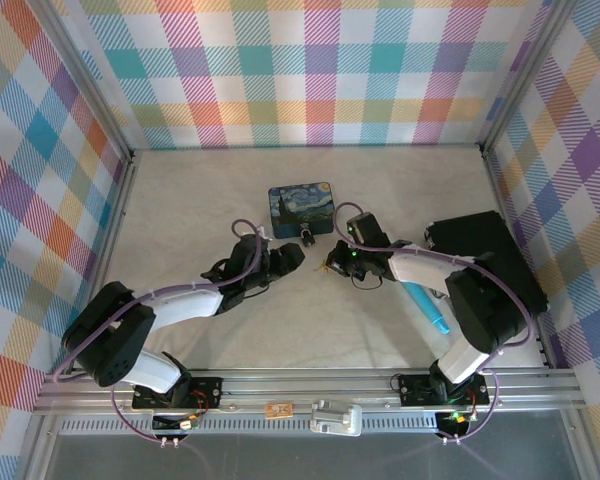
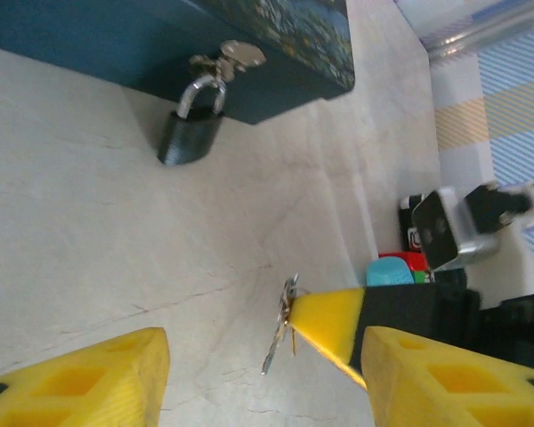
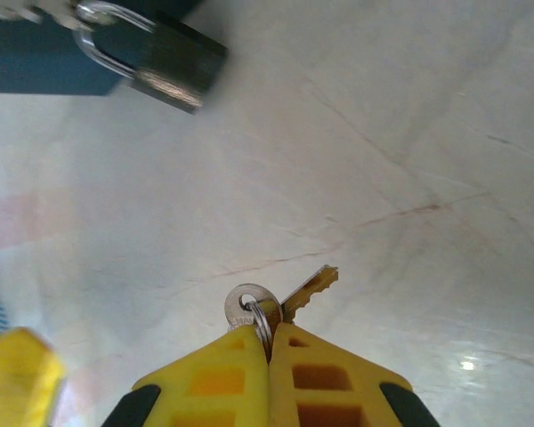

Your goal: Unlock the padlock with the key

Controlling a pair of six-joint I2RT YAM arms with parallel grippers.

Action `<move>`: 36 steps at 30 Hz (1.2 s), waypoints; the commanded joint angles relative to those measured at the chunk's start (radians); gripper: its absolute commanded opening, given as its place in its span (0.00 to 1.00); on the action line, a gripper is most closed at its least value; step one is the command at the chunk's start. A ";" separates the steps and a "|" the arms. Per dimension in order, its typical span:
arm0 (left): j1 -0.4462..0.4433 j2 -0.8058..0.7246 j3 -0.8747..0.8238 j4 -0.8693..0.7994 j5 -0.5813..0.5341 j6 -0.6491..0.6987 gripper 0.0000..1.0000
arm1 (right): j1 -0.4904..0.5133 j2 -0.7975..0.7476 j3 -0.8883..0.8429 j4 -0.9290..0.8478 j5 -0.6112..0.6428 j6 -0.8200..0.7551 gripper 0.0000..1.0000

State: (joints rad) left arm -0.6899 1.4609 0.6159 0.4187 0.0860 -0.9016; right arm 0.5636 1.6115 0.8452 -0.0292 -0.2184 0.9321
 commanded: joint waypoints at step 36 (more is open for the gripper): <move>-0.090 0.277 0.014 0.438 0.078 -0.058 0.35 | -0.045 -0.082 -0.066 0.159 -0.091 0.152 0.00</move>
State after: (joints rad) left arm -0.7631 1.7203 0.6418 0.7353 0.1394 -0.9546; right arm 0.5282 1.5513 0.7898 0.0902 -0.2821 1.0561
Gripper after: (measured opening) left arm 0.356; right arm 0.047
